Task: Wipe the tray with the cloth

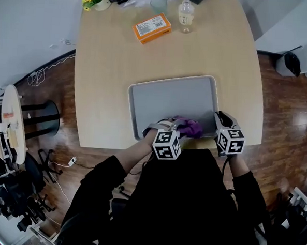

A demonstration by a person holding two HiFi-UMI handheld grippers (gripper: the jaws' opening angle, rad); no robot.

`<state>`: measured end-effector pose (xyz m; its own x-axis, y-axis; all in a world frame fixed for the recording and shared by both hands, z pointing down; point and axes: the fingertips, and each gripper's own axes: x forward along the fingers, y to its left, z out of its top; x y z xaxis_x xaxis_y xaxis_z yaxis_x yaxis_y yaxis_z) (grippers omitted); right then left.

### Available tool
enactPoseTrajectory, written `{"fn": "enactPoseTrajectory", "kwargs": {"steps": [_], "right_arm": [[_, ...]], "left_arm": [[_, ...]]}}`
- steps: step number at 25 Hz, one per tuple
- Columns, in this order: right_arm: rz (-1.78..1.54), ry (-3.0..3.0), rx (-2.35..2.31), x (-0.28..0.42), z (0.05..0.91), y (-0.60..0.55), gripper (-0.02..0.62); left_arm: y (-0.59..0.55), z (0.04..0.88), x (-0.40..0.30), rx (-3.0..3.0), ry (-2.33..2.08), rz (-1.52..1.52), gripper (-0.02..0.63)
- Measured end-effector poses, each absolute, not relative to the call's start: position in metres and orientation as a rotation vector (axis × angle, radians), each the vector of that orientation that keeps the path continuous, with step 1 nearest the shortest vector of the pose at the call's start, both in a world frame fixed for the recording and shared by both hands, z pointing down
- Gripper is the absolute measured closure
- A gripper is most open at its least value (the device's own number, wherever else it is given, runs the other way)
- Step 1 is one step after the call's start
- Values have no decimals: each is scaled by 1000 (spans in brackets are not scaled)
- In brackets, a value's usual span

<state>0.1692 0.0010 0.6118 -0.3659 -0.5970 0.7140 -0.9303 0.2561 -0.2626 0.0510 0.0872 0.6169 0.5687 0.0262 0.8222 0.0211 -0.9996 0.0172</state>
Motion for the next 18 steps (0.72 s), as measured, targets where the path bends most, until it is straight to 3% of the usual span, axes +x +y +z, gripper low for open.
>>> {"fn": "enactPoseTrajectory", "kwargs": {"steps": [10,18], "right_arm": [[928,-2068,1411,168,614,2,534],[917,-2068,1404,171,613,3,532]], "left_arm": [[-73,618,-4,2659,-317,1559,522],[-88,616,-5,2651,-384,1633,525]]}}
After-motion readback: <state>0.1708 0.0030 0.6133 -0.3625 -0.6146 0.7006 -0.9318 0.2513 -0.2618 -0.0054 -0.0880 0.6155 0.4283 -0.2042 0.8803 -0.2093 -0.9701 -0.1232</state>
